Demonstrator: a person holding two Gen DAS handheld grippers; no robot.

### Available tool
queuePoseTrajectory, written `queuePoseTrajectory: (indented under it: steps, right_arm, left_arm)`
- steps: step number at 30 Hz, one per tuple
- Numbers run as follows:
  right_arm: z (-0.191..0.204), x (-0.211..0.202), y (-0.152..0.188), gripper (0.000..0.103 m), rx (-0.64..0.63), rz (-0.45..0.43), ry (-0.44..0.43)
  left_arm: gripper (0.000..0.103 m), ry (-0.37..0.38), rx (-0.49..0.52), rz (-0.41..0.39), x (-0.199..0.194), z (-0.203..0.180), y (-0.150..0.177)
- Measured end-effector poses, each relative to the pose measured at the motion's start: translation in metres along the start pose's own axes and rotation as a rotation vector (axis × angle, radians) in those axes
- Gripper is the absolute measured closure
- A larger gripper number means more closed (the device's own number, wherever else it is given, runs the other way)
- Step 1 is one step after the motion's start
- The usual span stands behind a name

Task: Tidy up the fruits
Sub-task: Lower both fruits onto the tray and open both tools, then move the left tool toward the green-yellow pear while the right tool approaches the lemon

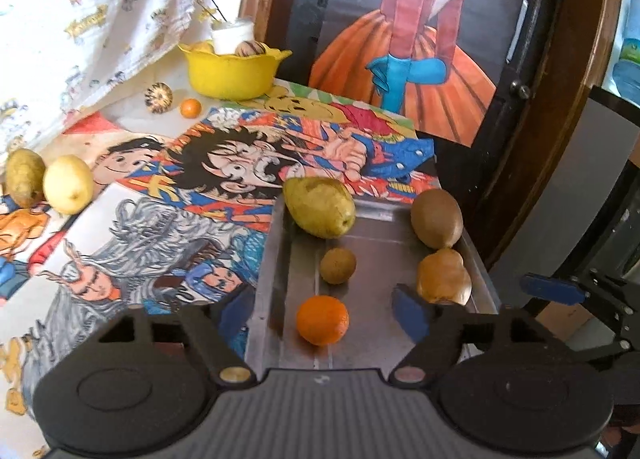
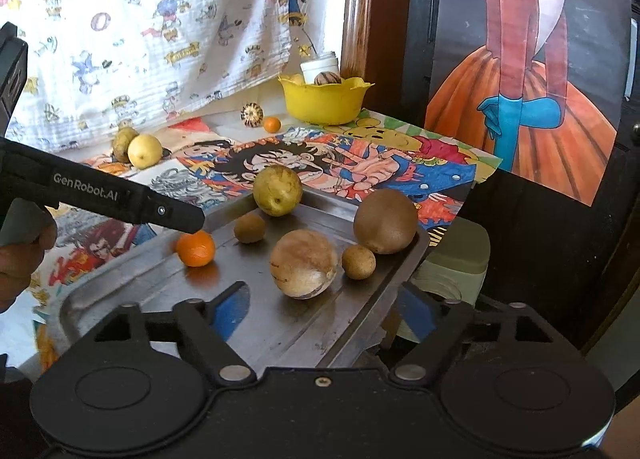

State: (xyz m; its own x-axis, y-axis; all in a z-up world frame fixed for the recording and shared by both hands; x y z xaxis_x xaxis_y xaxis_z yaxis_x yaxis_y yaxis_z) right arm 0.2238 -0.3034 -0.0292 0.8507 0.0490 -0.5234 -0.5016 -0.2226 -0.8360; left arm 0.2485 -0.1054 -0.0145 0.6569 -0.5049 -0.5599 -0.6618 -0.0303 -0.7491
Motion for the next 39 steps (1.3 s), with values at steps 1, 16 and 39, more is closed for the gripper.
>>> queuePoseTrajectory:
  steps: [1,16,39]
  right_arm:
    - [0.0,-0.004,0.0,0.012,0.006,-0.001,-0.002]
    - [0.032,-0.042,0.013,0.001,0.092,0.121,-0.072]
    - [0.151,-0.033,-0.028,0.001,-0.152,0.117,-0.246]
  left_arm:
    - [0.015,-0.003,-0.001,-0.006,-0.004,0.0,-0.001]
    - [0.001,-0.202,-0.074,-0.084,-0.081,0.036,0.025]
    - [0.001,-0.501,-0.277,-0.124,-0.184,0.166,0.058]
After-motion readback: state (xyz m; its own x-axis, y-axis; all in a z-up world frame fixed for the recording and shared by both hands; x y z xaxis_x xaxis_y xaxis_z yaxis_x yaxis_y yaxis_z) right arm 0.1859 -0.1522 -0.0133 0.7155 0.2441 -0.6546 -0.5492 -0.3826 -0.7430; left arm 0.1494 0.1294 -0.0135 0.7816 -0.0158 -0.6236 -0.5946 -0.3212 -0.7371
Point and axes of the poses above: each gripper's, at about its wrist camera, not at the fingertips, and x roughly the way its jaws point, z to its left, y to its underside, the point moved 5 cm from there along x, roughly the way its jaws point, and after that the axes turned 15 degrees about y, right-handed, at the moved point
